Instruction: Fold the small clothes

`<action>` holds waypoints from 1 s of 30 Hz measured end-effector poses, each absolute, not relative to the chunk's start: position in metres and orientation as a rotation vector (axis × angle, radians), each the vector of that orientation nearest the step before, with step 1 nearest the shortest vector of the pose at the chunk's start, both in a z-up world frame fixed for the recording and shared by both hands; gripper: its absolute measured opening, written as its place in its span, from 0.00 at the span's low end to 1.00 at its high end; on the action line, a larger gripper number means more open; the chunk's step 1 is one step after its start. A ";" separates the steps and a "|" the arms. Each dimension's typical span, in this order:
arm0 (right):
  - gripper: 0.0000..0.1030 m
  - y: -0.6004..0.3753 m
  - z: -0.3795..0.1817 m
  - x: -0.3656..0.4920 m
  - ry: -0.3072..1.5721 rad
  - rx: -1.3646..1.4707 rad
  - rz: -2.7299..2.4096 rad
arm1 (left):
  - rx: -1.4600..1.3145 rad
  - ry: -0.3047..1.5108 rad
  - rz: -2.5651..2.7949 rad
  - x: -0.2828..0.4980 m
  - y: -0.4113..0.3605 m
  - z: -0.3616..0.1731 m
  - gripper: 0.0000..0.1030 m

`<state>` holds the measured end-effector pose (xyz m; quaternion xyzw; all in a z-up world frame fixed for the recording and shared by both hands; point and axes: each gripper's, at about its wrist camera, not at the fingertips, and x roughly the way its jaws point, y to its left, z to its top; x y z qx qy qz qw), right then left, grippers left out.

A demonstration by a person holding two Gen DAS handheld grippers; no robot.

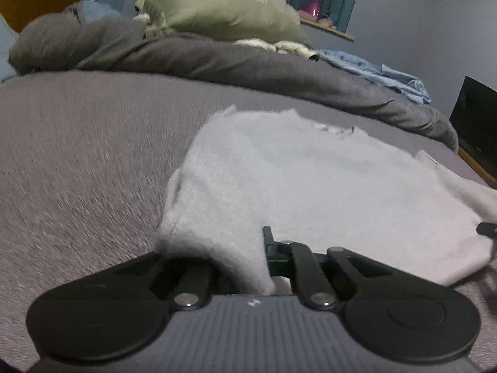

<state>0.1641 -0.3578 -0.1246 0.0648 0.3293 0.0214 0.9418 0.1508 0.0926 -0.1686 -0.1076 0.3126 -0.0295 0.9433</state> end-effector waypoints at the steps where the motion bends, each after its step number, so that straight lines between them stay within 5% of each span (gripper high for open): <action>1: 0.16 -0.355 -0.116 0.159 0.657 0.121 0.050 | -0.223 0.630 -0.064 0.146 0.093 -0.162 0.03; 8: 0.16 -0.349 -0.075 0.104 0.665 0.050 0.093 | -0.183 0.671 -0.083 0.081 0.089 -0.140 0.03; 23: 0.16 -0.395 -0.106 -0.034 0.708 0.340 -0.050 | -0.162 0.805 -0.135 -0.065 0.069 -0.139 0.03; 26: 0.24 -0.402 -0.126 -0.045 0.726 0.444 -0.123 | -0.113 0.851 -0.116 -0.071 0.070 -0.147 0.19; 30: 0.57 -0.412 -0.145 -0.057 0.758 0.521 -0.262 | -0.117 0.927 -0.030 -0.076 0.084 -0.155 0.48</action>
